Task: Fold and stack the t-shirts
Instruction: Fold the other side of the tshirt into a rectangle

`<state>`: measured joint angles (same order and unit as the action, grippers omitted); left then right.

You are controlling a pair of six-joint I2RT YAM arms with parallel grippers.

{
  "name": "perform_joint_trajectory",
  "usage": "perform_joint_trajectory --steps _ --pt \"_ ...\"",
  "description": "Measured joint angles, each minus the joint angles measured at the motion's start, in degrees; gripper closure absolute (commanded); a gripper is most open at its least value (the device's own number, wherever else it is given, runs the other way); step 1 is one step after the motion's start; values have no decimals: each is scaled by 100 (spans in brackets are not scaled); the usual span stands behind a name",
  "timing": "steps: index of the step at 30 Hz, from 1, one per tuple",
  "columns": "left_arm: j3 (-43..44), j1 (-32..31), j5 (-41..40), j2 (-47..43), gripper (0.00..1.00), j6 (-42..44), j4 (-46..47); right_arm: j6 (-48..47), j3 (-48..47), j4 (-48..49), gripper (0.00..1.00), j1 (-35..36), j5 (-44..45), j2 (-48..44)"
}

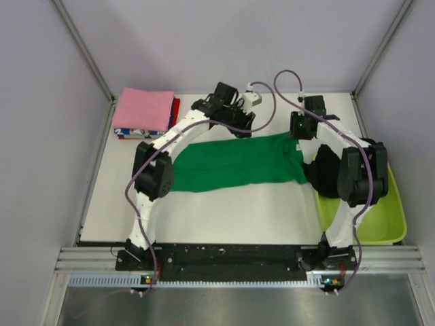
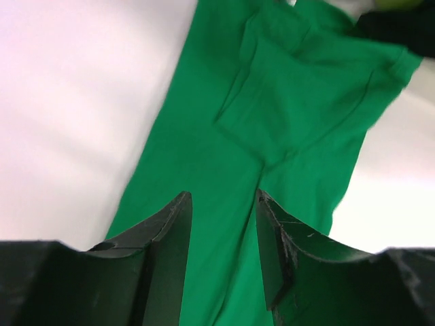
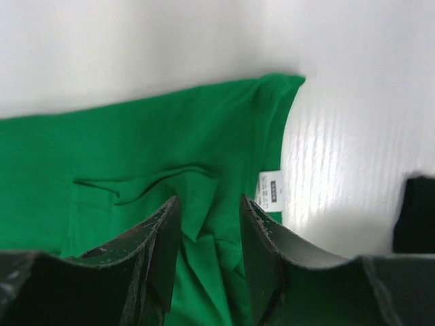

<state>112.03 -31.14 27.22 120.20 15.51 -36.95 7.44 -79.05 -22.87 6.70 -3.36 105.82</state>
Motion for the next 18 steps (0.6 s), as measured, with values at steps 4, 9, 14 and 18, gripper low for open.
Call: perform_joint_trajectory --steps 4,9,14,18 --pt "824 -376 -4 1115 55 -804 374 437 302 57 65 -24 -122 28" --pt "1552 -643 -240 2299 57 -1429 439 811 411 157 66 -57 -216 122" --pt "1923 -686 -592 2658 65 -1700 476 1023 557 363 66 -116 -251 162" --pt "1976 -686 -811 2658 65 -1735 476 1130 557 485 66 -125 -348 306"
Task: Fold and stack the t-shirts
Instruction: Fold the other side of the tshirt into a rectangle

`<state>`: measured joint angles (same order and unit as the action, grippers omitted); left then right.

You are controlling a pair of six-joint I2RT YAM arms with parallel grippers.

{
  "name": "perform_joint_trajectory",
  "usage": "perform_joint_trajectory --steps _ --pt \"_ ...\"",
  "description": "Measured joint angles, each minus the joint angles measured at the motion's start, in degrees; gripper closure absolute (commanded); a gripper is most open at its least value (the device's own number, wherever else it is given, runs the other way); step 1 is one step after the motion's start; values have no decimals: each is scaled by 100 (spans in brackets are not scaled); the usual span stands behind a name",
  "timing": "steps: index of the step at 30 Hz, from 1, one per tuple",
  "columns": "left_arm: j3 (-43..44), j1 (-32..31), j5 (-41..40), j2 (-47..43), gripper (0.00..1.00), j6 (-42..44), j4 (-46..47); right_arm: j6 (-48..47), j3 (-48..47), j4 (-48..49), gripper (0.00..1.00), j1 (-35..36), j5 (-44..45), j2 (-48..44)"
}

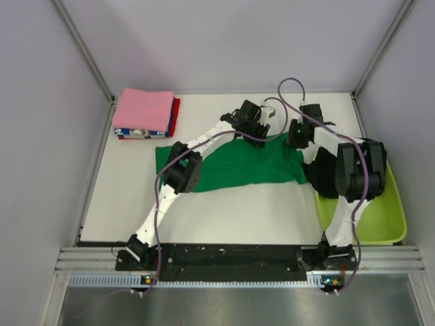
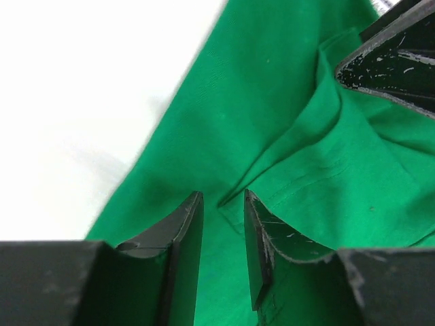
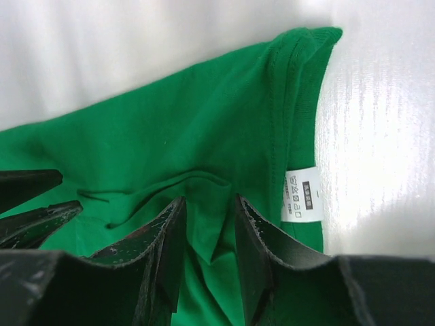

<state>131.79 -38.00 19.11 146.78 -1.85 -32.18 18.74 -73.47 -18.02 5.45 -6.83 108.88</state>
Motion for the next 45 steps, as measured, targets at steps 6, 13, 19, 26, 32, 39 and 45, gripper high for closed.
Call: perform_joint_trajectory --steps 6,13,19,26,32,39,45 --pt "-184 -11 -101 -4 63 24 35 94 0 70 72 0 -94 170" --pt "-304 -90 -79 -26 100 179 199 142 0 116 100 0 -199 201" --pt "-315 -155 -166 -50 100 358 219 79 0 105 100 0 -116 195" --pt "-678 -173 -636 -455 100 619 210 -203 0 33 100 -13 136 -33" --pt "-820 -160 -887 -769 100 811 234 -479 -2 28 100 -24 221 -201" --pt "-968 -136 -1012 -793 95 870 243 -811 -236 -151 98 -39 275 -44" --pt "-964 -120 -953 -793 49 1036 256 -1093 -271 -87 94 -48 -76 98"
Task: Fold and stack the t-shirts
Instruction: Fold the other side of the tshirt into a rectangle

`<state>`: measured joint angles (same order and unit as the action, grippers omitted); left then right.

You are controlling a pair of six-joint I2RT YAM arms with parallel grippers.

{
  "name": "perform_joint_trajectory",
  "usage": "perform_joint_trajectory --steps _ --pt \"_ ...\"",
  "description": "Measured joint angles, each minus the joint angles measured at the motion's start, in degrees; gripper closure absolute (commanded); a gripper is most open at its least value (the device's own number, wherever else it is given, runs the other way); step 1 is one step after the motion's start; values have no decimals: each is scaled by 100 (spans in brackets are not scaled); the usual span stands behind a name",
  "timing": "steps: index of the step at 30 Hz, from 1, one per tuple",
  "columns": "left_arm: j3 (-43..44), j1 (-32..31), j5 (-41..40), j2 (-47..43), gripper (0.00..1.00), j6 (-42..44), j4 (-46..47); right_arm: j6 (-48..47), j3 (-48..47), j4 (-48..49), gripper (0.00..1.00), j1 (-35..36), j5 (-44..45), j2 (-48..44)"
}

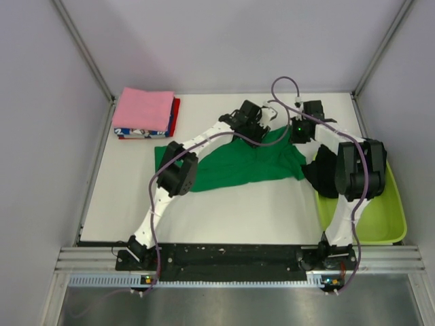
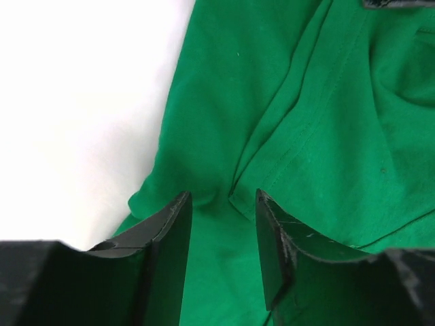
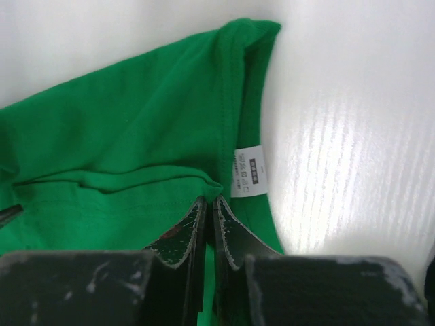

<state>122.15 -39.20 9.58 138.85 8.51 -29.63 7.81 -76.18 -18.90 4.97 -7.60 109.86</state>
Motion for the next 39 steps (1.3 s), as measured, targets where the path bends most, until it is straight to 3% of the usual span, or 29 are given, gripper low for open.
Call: perform_joint_trajectory --steps 2,8,13,21,39 --pt "39 22 70 0 48 66 -20 -48 -2 48 95 0 -122 15" --pt "317 52 413 4 60 114 -92 -149 -2 118 97 0 -354 17" --pt "776 57 879 184 62 55 -210 -186 -2 153 97 -2 -420 17" --pt "911 52 1154 640 62 -28 -485 -188 0 160 97 -2 -431 17" --pt "914 37 455 728 51 210 -769 -278 0 162 97 -15 -407 17"
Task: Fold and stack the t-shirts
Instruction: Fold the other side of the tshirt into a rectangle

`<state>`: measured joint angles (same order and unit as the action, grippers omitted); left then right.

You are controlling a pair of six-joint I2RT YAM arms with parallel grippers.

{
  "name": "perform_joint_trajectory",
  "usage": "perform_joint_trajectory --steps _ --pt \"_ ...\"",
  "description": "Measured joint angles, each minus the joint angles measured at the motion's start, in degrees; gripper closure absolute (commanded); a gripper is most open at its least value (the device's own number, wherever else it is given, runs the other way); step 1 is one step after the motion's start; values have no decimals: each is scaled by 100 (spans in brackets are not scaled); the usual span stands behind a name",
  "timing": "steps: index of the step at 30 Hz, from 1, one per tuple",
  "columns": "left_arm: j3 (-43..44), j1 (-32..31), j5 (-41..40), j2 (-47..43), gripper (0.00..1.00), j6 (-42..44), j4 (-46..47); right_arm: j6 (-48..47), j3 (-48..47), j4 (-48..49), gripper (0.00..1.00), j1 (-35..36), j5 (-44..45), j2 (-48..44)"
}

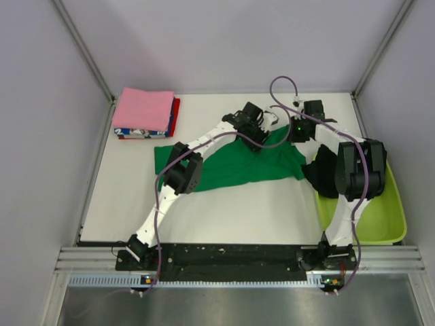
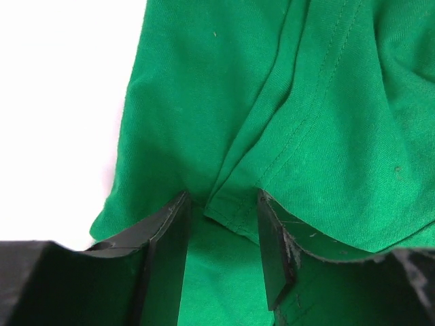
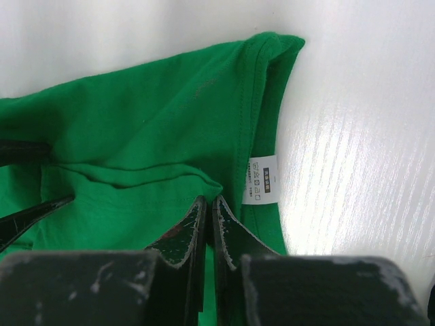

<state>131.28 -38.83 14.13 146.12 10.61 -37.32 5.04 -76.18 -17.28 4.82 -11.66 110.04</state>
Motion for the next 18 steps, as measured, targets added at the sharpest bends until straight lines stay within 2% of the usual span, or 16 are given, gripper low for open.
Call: perform_joint_trajectory --steps 2,7,9,18 --pt "-2 -31 -17 0 56 55 0 -2 0 0 98 0 -2 0" --pt "-20 -96 46 0 90 216 2 -13 0 0 98 0 -2 0" --pt "-20 -109 66 0 99 225 9 -17 0 -2 98 0 0 0" --pt "-315 -109 -92 -210 100 330 210 -127 0 -9 98 0 17 0"
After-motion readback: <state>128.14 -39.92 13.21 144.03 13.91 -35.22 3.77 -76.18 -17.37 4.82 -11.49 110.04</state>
